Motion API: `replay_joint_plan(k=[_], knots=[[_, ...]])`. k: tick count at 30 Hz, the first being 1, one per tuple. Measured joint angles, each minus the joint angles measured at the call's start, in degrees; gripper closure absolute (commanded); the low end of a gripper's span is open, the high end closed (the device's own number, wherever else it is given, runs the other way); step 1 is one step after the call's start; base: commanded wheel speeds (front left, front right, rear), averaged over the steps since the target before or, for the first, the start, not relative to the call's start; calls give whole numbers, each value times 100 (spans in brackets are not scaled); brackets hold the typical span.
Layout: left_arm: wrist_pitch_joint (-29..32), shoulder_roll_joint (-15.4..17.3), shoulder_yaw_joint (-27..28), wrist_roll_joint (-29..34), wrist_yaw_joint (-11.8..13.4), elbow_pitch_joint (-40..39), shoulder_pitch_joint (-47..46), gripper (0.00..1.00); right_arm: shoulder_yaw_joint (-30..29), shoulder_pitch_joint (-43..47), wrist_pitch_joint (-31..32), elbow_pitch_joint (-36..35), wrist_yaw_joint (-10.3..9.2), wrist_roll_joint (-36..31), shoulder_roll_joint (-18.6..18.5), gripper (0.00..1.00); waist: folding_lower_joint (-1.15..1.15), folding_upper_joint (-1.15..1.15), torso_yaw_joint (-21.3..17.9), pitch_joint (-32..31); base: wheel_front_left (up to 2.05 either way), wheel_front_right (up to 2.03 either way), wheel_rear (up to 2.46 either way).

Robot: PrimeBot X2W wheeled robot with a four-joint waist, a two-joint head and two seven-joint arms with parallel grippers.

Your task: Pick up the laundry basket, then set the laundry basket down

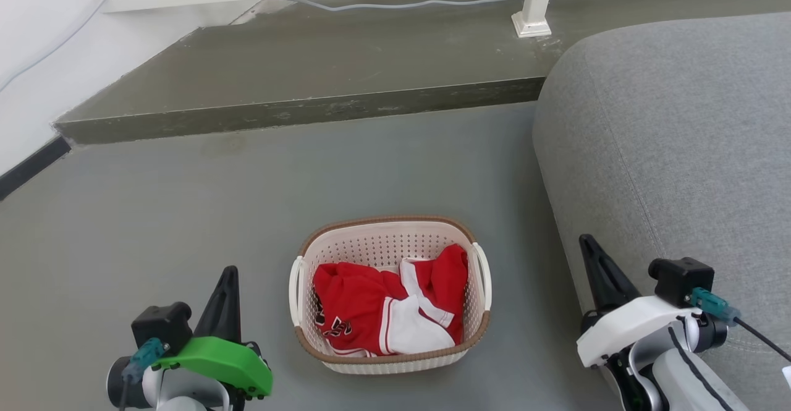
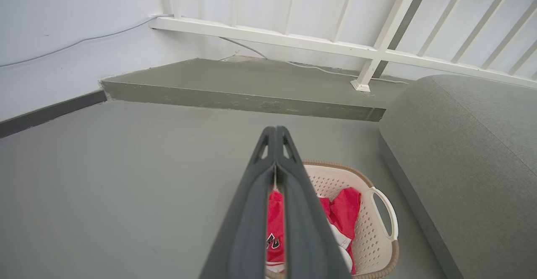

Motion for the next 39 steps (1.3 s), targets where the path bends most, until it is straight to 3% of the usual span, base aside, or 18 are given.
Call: replay_joint_plan(k=[39], knots=[[767,-12,636,-2419,-178,-48,-2,100,-896,2,673,-105,210,2450,212,100,0,0,97,-118,0,0,0]])
